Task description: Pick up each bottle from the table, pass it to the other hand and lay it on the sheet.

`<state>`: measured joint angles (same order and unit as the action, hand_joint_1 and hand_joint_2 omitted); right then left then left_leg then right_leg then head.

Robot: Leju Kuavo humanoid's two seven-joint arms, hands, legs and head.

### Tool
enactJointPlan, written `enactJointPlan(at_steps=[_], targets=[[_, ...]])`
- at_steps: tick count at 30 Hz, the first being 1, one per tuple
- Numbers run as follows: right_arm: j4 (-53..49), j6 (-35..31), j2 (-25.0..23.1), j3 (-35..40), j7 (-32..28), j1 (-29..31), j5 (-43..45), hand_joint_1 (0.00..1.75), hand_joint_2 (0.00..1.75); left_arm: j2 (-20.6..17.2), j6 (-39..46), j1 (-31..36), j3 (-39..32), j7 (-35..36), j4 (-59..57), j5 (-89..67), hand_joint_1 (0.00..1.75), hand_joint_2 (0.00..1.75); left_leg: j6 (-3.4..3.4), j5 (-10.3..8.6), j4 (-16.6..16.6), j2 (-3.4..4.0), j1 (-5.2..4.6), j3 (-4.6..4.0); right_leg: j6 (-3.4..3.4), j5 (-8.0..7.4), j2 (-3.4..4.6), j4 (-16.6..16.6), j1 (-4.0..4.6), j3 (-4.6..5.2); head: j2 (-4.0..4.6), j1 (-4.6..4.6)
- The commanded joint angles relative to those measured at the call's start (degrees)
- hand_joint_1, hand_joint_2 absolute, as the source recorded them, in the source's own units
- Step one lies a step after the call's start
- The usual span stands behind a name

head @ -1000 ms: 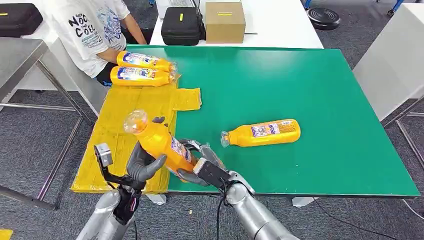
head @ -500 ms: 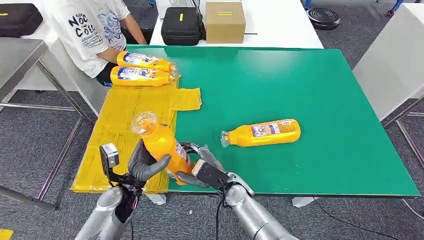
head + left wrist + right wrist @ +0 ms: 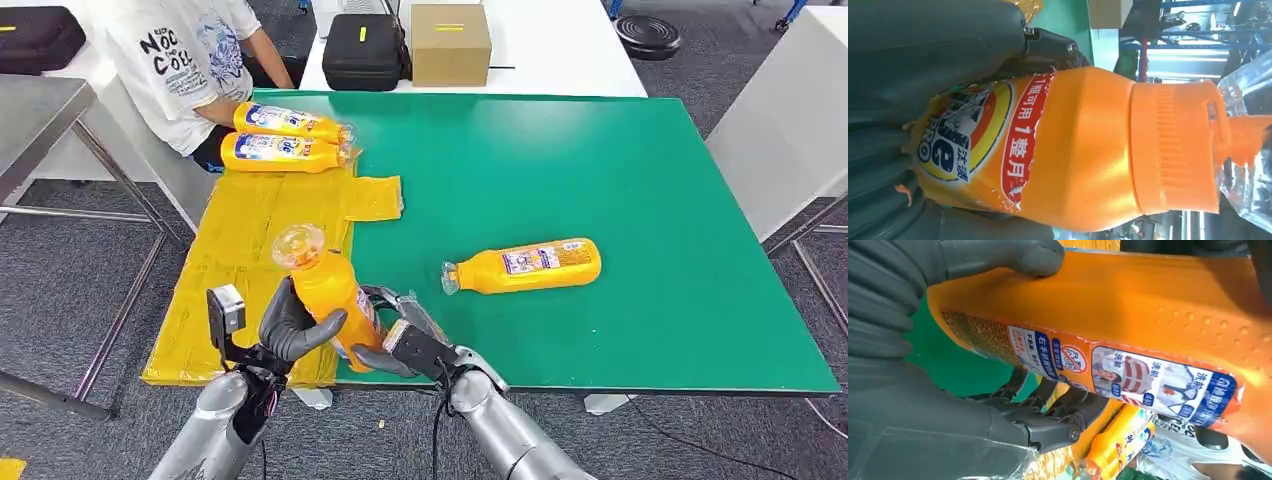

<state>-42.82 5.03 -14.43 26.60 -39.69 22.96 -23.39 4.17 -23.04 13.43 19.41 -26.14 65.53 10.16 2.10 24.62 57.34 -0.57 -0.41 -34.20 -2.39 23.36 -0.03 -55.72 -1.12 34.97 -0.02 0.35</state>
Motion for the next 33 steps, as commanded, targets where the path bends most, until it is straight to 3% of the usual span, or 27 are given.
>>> enactJointPlan(at_steps=[1,22,33], targets=[[-2.7,-2.8,-0.2,1.7,0.0,0.4,-0.7,0.0,0.0,-0.8,-0.3,1.1,2.6,1.2,-1.7,-0.9,1.75,1.75,-0.11,0.1,0.0,0.04,0.08,0.19,0.1,0.09,0.01,0.0,0.08,-0.2,0.0,-0.02],[-12.4,-3.2,1.8,0.6,0.2,-2.7,-0.6,0.0,0.0,-0.6,0.9,3.6,0.7,1.9,-3.2,-1.7,1.75,1.75,-0.11,0.11,0.0,0.06,0.07,0.19,0.1,0.09,0.02,0.0,0.08,-0.2,0.0,0.0],[-29.9,-4.4,4.9,-1.9,2.2,-8.8,-2.3,0.0,0.0,-1.9,8.9,6.5,-2.7,0.3,-5.3,-12.5,1.75,1.75,-0.15,0.12,0.0,0.07,0.08,0.22,0.13,0.11,0.03,0.0,0.08,-0.22,0.0,0.04]])
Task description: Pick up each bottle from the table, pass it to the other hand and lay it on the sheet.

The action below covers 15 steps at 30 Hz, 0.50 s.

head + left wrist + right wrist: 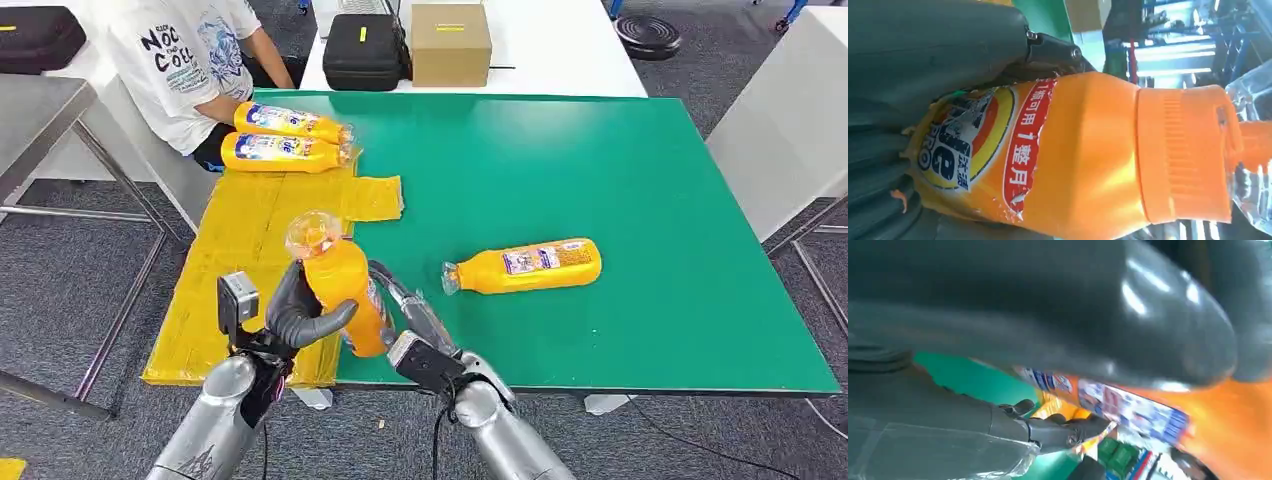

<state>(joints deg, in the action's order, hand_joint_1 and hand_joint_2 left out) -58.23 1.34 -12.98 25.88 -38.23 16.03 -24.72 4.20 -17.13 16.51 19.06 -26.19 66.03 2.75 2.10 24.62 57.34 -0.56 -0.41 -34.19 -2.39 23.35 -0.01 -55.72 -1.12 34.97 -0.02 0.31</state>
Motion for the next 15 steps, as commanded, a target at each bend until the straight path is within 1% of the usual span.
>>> enactJointPlan(at_steps=[1,2,3,4,6,7,11,13,15], targets=[[-14.5,-0.7,3.4,-1.2,0.7,-1.9,-1.0,0.0,0.0,-2.0,3.0,3.4,-2.3,0.3,-5.8,-5.1,1.75,1.75,-0.14,0.08,0.0,0.01,0.09,0.15,0.12,0.08,-0.02,0.0,0.1,-0.16,0.0,0.07],[-14.5,-0.7,3.4,-1.2,0.7,-1.9,-1.0,0.0,0.0,-2.0,3.0,3.4,-2.3,0.3,-5.8,-5.1,1.75,1.75,-0.09,0.02,0.0,-0.09,0.05,0.09,0.08,0.08,-0.14,0.0,0.06,-0.09,0.0,0.04],[-14.5,-0.7,3.4,-1.2,0.7,-1.9,-1.0,0.0,0.0,-2.0,3.0,3.4,-2.3,0.3,-5.8,-5.1,1.75,1.75,-0.15,0.09,0.1,-0.15,0.11,0.23,0.14,0.15,-0.21,0.0,0.13,-0.26,0.0,0.07],[-14.5,-0.7,3.4,-1.2,0.7,-1.9,-1.0,0.0,0.0,-2.0,3.0,3.4,-2.3,0.3,-5.8,-5.1,1.75,1.75,-0.08,0.03,0.0,-0.08,0.07,0.13,0.08,0.06,-0.1,0.0,0.08,-0.12,0.0,0.04],[-14.4,-0.7,3.4,-1.2,0.8,-1.8,-1.0,0.0,0.0,-1.9,3.0,3.3,-2.3,0.3,-5.9,-5.2,1.75,1.75,-0.15,0.17,0.1,0.01,0.16,0.31,0.14,0.15,-0.04,0.0,0.18,-0.33,0.0,0.07],[-14.4,-0.7,3.4,-1.2,0.8,-1.8,-1.0,0.0,0.0,-1.9,3.0,3.3,-2.3,0.3,-5.9,-5.2,1.75,1.75,-0.09,0.07,0.0,0.04,0.08,0.18,0.09,0.07,-0.03,0.0,0.09,-0.18,0.0,0.04],[-14.4,-0.7,3.4,-1.2,0.8,-1.8,-1.0,0.0,0.0,-1.9,3.0,3.3,-2.3,0.3,-5.9,-5.2,1.75,1.75,-0.15,0.15,0.1,0.0,0.15,0.29,0.14,0.14,-0.06,0.0,0.16,-0.33,0.0,0.04],[-14.4,-0.7,3.4,-1.2,0.8,-1.8,-1.0,0.0,0.0,-1.9,3.0,3.3,-2.3,0.3,-5.9,-5.2,1.75,1.75,-0.08,0.05,0.0,0.02,0.06,0.14,0.08,0.05,-0.02,0.0,0.07,-0.14,0.0,0.04],[-14.4,-0.7,3.4,-1.2,0.8,-1.8,-1.0,0.0,0.0,-1.9,3.0,3.3,-2.3,0.3,-5.9,-5.2,1.75,1.75,-0.1,0.06,0.0,0.0,0.08,0.19,0.1,0.07,-0.04,0.0,0.09,-0.19,0.0,0.04]])
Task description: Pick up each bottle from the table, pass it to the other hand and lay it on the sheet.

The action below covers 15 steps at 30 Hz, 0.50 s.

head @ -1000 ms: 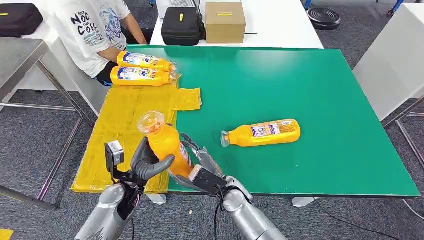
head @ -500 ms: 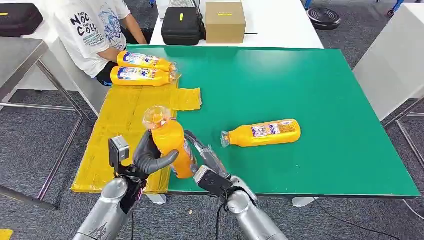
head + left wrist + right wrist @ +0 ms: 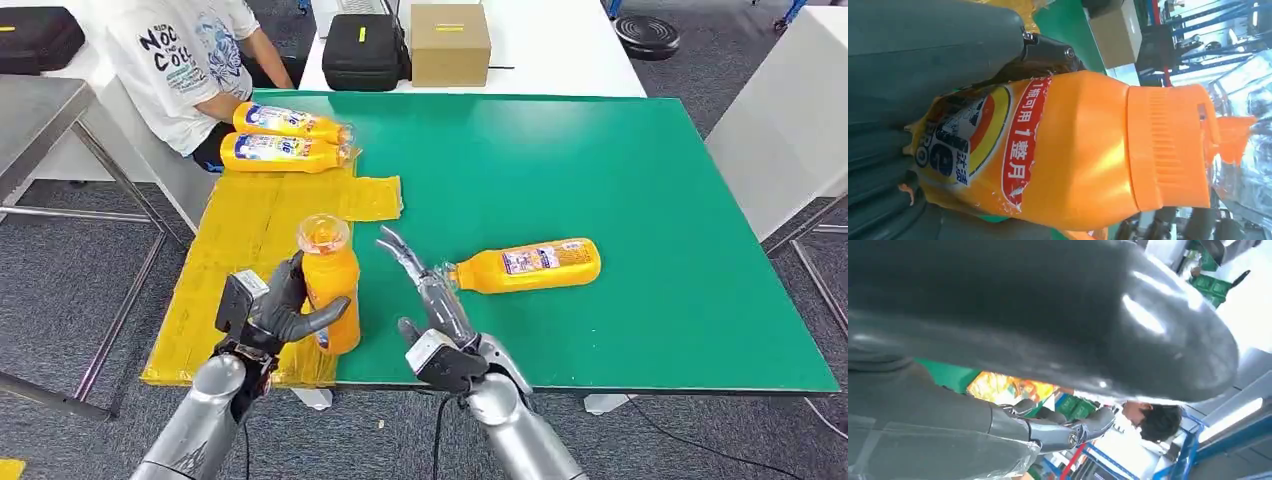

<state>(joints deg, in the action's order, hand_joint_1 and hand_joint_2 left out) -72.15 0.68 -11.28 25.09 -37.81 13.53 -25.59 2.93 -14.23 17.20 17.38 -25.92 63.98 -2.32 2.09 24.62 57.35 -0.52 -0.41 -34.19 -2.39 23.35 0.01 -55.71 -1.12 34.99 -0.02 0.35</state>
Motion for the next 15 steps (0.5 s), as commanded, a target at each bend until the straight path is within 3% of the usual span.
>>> enactJointPlan(at_steps=[1,12,15], targets=[[-0.5,-0.3,1.6,-0.6,0.3,0.8,-0.1,0.0,0.0,-0.6,0.6,2.8,-0.6,0.0,-3.9,-0.9,1.75,1.75,-0.13,0.11,0.0,-0.02,0.1,0.24,0.12,0.11,-0.06,0.0,0.11,-0.28,0.0,0.0],[-2.9,-0.7,2.3,-1.8,0.9,0.6,-0.5,0.0,0.0,-0.7,3.2,4.2,-3.8,0.0,-6.0,-4.5,1.75,1.75,-0.08,0.05,0.0,0.0,0.06,0.13,0.07,0.05,-0.03,0.0,0.07,-0.14,0.0,0.0],[-4.6,-1.5,3.0,-3.3,1.1,-0.7,-0.6,0.0,0.0,-2.1,11.4,4.8,-4.9,-1.7,-0.8,-11.9,1.75,1.75,-0.09,0.06,0.0,-0.02,0.09,0.11,0.08,0.07,-0.05,0.0,0.09,-0.14,0.0,0.0]])
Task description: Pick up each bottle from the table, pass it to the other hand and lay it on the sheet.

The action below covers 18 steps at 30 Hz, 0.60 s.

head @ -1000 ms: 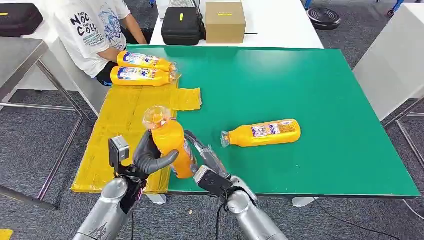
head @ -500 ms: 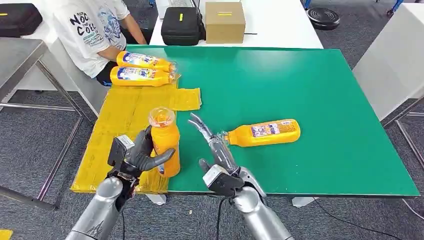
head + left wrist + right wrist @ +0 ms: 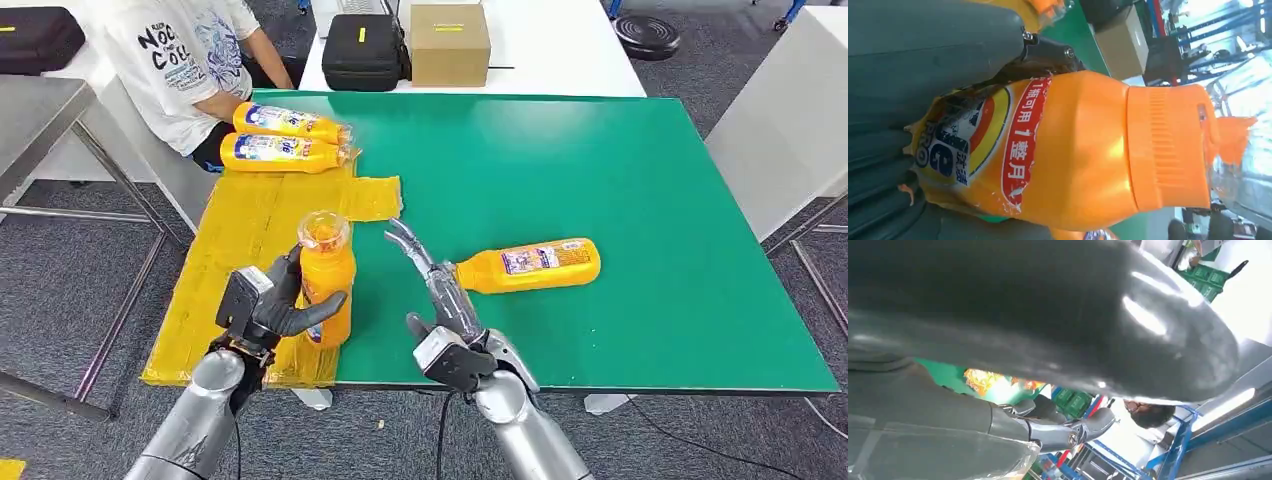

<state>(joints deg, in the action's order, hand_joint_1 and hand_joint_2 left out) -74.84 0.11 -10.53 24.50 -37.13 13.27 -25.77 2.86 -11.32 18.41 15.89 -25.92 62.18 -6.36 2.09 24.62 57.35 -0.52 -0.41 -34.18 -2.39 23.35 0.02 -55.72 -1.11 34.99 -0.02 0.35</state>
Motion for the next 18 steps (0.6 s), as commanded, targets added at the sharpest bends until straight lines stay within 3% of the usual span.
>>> enactJointPlan(at_steps=[1,9,13,14,18], targets=[[-2.2,-1.0,2.5,-3.6,0.4,-1.0,-0.4,0.0,0.0,-2.4,9.7,4.1,-4.1,-0.8,3.5,-9.9,1.75,1.75,-0.12,0.1,0.0,-0.04,0.12,0.16,0.11,0.1,-0.08,0.0,0.13,-0.22,0.0,0.0],[1.5,-2.2,2.3,-9.2,0.8,-2.9,-0.5,0.0,0.0,-3.9,22.6,2.3,-2.6,0.8,14.2,-26.2,1.75,1.75,-0.09,0.06,0.0,-0.03,0.09,0.08,0.07,0.05,-0.05,0.0,0.1,-0.13,0.0,0.0],[1.9,-2.6,2.5,-9.3,0.6,-3.5,-1.0,0.0,0.0,-3.9,23.7,1.6,-2.0,1.0,14.7,-27.7,1.75,1.75,-0.12,0.12,0.0,-0.04,0.12,0.26,0.11,0.12,-0.07,0.1,0.12,-0.33,0.0,0.0],[2.2,-2.6,2.6,-9.3,0.6,-3.5,-1.0,0.0,1.75,-4.0,24.4,1.5,-2.0,0.9,14.9,-28.4,1.75,1.75,-0.12,0.12,0.0,-0.01,0.11,0.23,0.11,0.1,-0.04,0.1,0.12,-0.29,0.0,0.0],[3.0,-3.0,2.9,-9.9,0.5,-3.8,-0.7,0.0,1.75,-4.2,26.1,0.2,-1.8,1.2,17.9,-30.4,1.75,1.75,-0.08,0.05,0.0,-0.01,0.06,0.12,0.07,0.04,-0.02,0.1,0.06,-0.16,0.0,0.0]])
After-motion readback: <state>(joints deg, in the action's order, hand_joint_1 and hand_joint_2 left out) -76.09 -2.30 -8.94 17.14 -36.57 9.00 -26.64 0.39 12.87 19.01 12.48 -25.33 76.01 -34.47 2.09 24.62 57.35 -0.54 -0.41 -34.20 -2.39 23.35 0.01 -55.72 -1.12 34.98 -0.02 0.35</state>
